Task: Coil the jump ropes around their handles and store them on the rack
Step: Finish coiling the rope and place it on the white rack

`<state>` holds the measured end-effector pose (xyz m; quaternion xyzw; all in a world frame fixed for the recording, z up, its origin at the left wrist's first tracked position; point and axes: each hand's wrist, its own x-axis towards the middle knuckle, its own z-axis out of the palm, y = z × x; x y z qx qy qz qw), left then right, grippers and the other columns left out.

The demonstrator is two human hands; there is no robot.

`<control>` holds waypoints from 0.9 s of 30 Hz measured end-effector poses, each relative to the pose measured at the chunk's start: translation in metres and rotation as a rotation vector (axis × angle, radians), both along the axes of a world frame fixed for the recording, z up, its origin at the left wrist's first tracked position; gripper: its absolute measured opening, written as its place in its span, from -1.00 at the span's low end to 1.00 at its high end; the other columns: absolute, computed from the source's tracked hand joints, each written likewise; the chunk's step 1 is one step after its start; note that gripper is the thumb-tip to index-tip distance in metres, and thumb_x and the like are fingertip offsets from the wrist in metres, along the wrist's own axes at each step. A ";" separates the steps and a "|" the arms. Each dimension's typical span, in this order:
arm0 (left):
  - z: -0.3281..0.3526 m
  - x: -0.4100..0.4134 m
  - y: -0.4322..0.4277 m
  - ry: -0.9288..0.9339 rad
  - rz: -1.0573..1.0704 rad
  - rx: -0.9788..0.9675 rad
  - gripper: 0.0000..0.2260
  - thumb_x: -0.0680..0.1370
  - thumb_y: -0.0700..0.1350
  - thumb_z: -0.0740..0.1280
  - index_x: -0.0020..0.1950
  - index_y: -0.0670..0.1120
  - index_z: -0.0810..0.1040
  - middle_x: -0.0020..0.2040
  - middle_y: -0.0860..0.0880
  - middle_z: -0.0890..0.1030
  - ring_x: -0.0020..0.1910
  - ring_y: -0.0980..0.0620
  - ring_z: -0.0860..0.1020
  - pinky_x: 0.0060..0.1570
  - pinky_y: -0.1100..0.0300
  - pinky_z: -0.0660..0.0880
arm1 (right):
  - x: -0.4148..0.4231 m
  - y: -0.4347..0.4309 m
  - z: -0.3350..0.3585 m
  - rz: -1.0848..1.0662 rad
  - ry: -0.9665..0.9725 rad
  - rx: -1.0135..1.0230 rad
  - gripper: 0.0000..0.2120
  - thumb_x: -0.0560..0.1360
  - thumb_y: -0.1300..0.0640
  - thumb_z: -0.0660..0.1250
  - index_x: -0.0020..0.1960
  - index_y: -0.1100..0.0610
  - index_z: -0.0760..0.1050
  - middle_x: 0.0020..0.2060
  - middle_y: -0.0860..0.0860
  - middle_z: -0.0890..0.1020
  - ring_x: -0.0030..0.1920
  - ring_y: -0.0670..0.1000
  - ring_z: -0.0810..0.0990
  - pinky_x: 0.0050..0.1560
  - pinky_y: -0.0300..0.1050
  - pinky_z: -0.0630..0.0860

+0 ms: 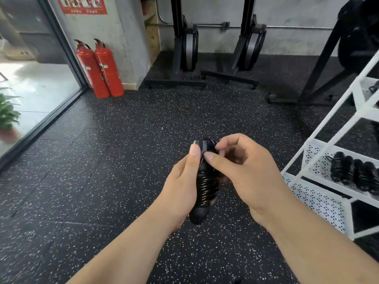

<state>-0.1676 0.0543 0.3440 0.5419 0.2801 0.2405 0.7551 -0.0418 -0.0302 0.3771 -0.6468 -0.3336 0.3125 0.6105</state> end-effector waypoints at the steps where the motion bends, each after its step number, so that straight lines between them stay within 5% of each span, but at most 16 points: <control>1: 0.000 -0.001 0.000 -0.001 -0.008 0.016 -0.38 0.59 0.42 0.14 0.15 -0.08 0.65 -0.14 -0.23 0.70 -0.31 -0.18 0.58 -0.29 0.01 0.56 | 0.000 0.000 0.000 0.003 0.046 -0.010 -0.80 0.50 0.18 0.59 0.04 0.05 0.61 -0.20 0.00 0.61 -0.24 -0.11 0.59 -0.26 -0.27 0.54; 6: -0.003 -0.003 0.002 0.002 -0.022 0.080 -0.49 0.71 0.29 0.22 0.23 -0.15 0.60 -0.13 -0.25 0.68 -0.29 -0.17 0.58 -0.29 0.00 0.56 | 0.003 0.001 -0.001 0.024 0.246 -0.063 -0.70 0.47 0.20 0.60 0.16 0.11 0.62 -0.21 -0.03 0.61 -0.24 -0.07 0.60 -0.31 -0.20 0.52; 10: -0.003 -0.002 0.001 -0.044 -0.014 0.042 -0.62 0.62 0.08 0.31 0.21 -0.22 0.56 -0.13 -0.31 0.63 -0.31 -0.18 0.54 -0.30 0.00 0.53 | 0.004 -0.003 -0.001 0.025 0.192 -0.040 -0.79 0.50 0.17 0.58 0.12 0.09 0.69 -0.19 0.00 0.67 -0.21 -0.05 0.63 -0.26 -0.20 0.56; 12: -0.002 0.000 0.002 -0.080 -0.002 -0.016 -0.58 0.59 0.08 0.32 0.19 -0.27 0.55 -0.10 -0.31 0.63 -0.31 -0.17 0.55 -0.32 0.02 0.54 | 0.007 -0.006 0.000 0.051 0.171 -0.017 -0.88 0.58 0.17 0.51 0.11 0.08 0.73 -0.14 0.04 0.72 -0.16 0.00 0.65 -0.14 -0.10 0.58; 16: -0.002 0.001 0.002 -0.125 -0.035 -0.092 -0.42 0.52 0.17 0.39 0.28 -0.31 0.51 -0.05 -0.29 0.61 -0.23 -0.17 0.55 -0.27 0.02 0.52 | 0.016 -0.010 0.008 0.105 0.187 -0.022 -0.74 0.65 0.34 0.34 0.11 0.09 0.76 -0.01 0.13 0.77 -0.06 0.04 0.69 -0.05 -0.01 0.59; 27: -0.001 0.005 -0.003 -0.076 -0.026 -0.078 -0.49 0.61 0.25 0.33 0.25 -0.18 0.59 -0.06 -0.30 0.68 -0.29 -0.15 0.57 -0.32 0.04 0.54 | 0.013 -0.010 0.005 -0.002 -0.045 -0.038 -0.70 0.54 0.37 0.50 0.03 -0.04 0.73 -0.12 0.00 0.72 -0.26 -0.05 0.67 -0.21 -0.20 0.61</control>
